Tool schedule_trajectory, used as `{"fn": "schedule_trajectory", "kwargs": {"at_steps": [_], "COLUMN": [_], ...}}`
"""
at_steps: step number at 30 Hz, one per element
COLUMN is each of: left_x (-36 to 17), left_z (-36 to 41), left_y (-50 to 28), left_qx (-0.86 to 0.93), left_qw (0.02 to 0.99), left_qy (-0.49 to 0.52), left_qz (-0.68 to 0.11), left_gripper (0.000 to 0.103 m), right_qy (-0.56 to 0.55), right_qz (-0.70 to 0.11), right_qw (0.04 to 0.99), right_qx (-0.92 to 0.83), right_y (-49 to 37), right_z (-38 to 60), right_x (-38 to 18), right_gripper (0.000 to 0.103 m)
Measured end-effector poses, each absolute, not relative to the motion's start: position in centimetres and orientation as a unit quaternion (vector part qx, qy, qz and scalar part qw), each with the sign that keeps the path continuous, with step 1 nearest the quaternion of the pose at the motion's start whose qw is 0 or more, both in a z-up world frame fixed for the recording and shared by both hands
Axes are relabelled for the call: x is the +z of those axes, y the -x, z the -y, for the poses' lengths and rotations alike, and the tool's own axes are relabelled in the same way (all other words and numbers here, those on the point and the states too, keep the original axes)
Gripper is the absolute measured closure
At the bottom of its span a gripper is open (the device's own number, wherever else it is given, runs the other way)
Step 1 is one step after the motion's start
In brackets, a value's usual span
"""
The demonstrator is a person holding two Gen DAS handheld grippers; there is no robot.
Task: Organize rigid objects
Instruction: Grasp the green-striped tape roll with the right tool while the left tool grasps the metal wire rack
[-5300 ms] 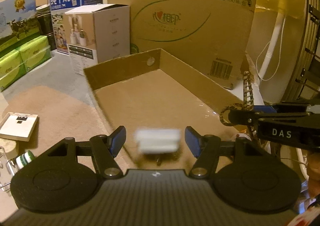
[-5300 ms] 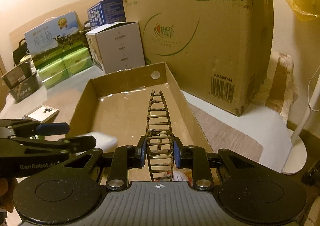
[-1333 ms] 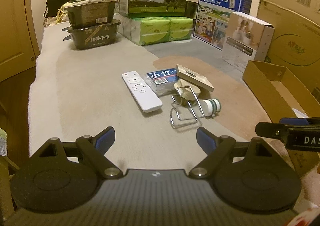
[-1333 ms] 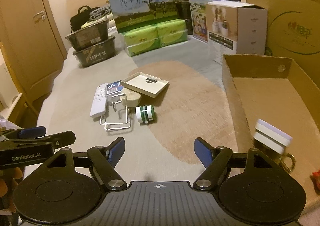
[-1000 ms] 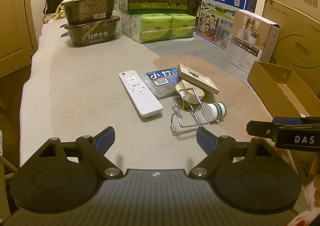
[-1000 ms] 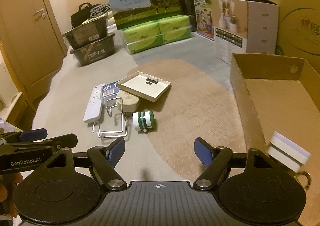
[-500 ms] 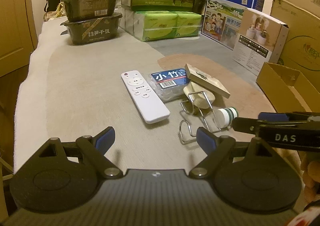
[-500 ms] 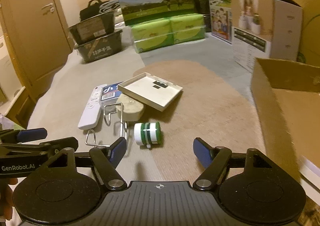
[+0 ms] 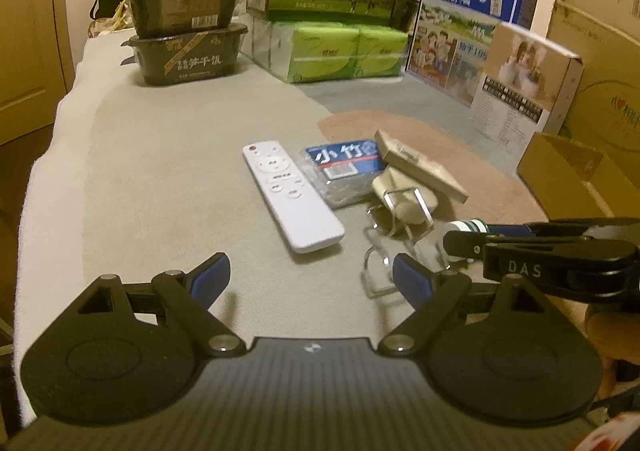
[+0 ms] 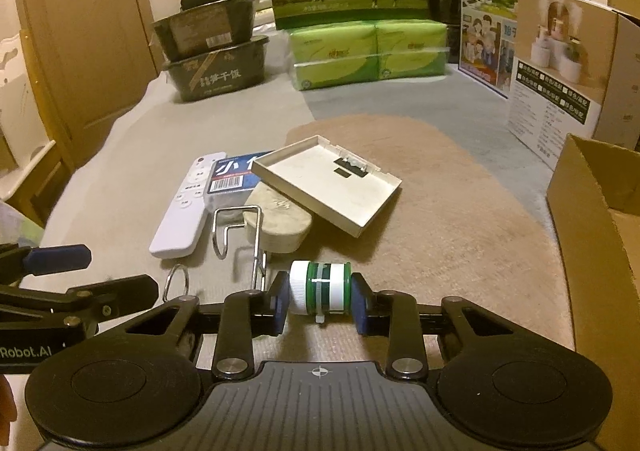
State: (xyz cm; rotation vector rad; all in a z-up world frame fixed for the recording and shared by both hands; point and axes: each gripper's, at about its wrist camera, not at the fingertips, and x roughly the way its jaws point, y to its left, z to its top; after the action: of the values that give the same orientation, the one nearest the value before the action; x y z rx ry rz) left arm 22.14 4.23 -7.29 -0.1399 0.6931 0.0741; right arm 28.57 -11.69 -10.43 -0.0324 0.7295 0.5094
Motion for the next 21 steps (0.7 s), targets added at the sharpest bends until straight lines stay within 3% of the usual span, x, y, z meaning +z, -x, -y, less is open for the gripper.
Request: {"fn": "schedule_trajectory", "kwargs": {"at_steps": [11,21], "left_x": [-7.4,-9.0], "left_z": [0.3,2.7], "left_y": [-23.5,-25.9], "left_qx": [0.013,0.040], "left_qw": [0.941,0.939], "left_qy": [0.070,0.045], "left_qz": [-0.330,-0.339], "left_gripper": [0.017,0.028], "right_qy": [-0.005,-0.012], "right_qz": [-0.332,-0.323], "right_qw": [0.924,0.929], "right_qx": [0.191,0.177], "right_y": [-27.1,-27.0], "right_z": [16.2,18.4], "right_x": [-8.6,-8.0], "right_gripper": [0.071,0.071]}}
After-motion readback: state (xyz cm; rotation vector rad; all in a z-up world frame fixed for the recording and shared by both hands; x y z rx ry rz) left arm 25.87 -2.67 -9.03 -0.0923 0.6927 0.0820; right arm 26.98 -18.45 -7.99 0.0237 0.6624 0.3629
